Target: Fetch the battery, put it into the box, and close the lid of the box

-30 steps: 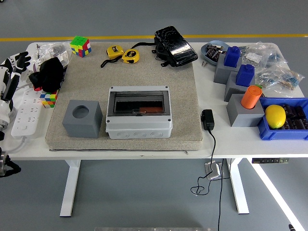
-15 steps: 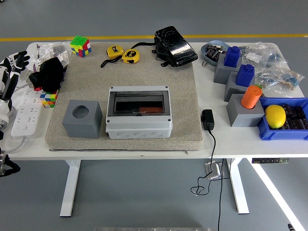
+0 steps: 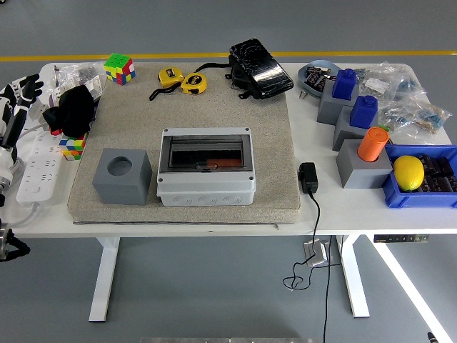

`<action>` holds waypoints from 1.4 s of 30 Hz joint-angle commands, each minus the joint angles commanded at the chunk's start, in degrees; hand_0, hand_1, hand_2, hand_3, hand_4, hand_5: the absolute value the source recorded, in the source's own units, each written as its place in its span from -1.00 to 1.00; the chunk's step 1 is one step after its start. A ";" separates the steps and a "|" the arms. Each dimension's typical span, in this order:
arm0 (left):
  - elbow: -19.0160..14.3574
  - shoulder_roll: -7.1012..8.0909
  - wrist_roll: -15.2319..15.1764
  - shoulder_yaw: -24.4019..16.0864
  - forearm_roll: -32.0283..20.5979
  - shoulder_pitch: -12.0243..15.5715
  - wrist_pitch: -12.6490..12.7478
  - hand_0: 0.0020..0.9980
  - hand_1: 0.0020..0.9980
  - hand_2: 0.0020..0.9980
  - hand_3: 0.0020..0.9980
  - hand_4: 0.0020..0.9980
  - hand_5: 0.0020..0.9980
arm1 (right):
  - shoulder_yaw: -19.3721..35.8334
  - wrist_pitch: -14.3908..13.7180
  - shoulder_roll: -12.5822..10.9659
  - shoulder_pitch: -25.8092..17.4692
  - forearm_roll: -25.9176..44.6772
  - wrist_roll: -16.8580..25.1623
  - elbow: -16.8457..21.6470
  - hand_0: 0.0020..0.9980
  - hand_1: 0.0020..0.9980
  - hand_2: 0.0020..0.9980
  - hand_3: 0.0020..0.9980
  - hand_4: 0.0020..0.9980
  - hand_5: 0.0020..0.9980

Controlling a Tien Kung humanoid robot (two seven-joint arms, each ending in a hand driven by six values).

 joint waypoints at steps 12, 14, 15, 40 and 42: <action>0.02 -0.08 0.00 0.06 0.05 0.19 0.01 0.68 0.63 0.61 0.59 1.00 1.00 | -0.32 -0.05 -0.15 -0.03 0.04 -0.06 0.00 0.64 0.55 0.51 0.59 1.00 1.00; 0.00 -0.07 0.00 0.10 0.08 0.18 0.03 0.68 0.63 0.61 0.59 1.00 1.00 | -0.39 -0.05 -0.16 -0.03 0.07 -0.06 0.00 0.64 0.55 0.51 0.59 1.00 1.00; 0.00 -0.06 0.00 0.13 0.09 0.20 0.04 0.68 0.63 0.61 0.59 1.00 1.00 | -0.35 -0.06 -0.16 -0.05 -0.01 -0.09 0.00 0.64 0.55 0.51 0.59 1.00 1.00; 0.06 0.28 0.11 0.53 0.47 0.29 0.10 0.69 0.63 0.61 0.59 1.00 1.00 | -0.49 -0.12 -0.21 -0.18 0.06 -0.21 0.00 0.64 0.55 0.50 0.59 1.00 1.00; 0.07 0.30 0.14 0.52 0.48 0.28 0.08 0.69 0.63 0.61 0.59 1.00 1.00 | -0.52 -0.10 -0.20 -0.14 0.09 -0.18 0.00 0.64 0.55 0.50 0.59 1.00 1.00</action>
